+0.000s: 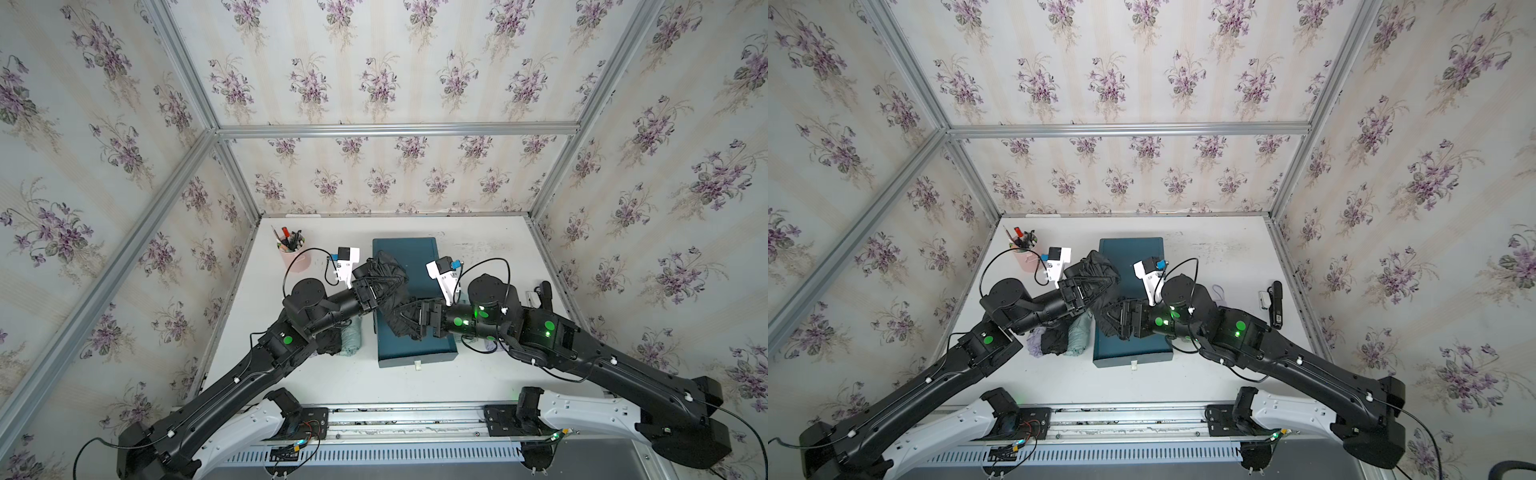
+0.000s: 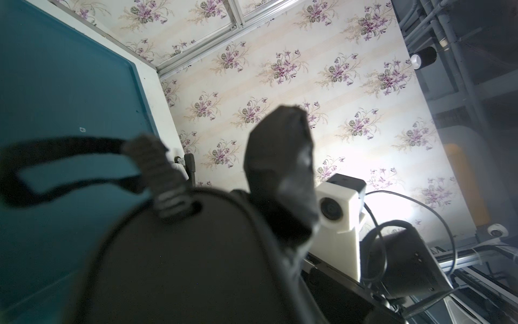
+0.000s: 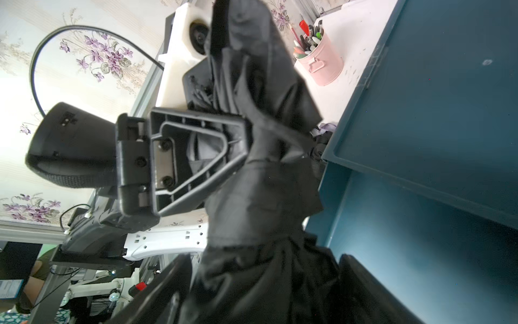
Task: Place the umbrella in the drawer by color
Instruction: Pick up the umbrella from the center of the board.
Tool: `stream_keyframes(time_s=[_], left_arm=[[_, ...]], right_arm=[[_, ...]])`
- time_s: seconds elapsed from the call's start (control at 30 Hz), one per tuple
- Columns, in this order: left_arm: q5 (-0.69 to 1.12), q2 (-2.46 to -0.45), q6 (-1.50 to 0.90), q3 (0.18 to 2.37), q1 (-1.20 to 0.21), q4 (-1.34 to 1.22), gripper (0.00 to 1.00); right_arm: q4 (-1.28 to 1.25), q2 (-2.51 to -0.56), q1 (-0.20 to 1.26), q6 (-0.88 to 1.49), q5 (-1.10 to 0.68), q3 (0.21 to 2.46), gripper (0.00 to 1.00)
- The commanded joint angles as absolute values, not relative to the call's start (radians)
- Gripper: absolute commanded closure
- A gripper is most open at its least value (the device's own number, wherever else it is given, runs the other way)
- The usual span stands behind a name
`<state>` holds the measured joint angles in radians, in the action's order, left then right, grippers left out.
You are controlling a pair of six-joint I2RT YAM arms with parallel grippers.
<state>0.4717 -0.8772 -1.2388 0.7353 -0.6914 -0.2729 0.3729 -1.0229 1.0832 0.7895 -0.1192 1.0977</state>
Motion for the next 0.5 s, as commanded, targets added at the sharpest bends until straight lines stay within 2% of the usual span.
stream_keyframes(time_s=[0.0, 0.2, 0.3, 0.33, 0.43, 0.47], left_arm=[[0.489, -0.861, -1.251, 0.733, -0.690, -0.372, 0.82], [0.479, -0.850, -1.215, 0.722, -0.690, -0.323, 0.73], [0.468, -0.845, -1.196, 0.720, -0.689, -0.299, 0.64], [0.461, -0.844, -1.183, 0.722, -0.690, -0.278, 0.59], [0.430, -0.833, -1.132, 0.750, -0.690, -0.169, 0.31], [0.417, -0.825, -1.112, 0.764, -0.690, -0.122, 0.24]], right_arm=[[0.309, -1.024, 1.081, 0.817, -0.178, 1.093, 0.22], [0.297, -1.021, 1.081, 0.822, -0.202, 1.094, 0.61], [0.297, -1.022, 1.081, 0.823, -0.206, 1.097, 0.78], [0.303, -1.023, 1.080, 0.821, -0.204, 1.101, 0.84], [0.322, -1.014, 1.081, 0.816, -0.184, 1.108, 1.00], [0.332, -1.009, 1.081, 0.815, -0.175, 1.112, 1.00]])
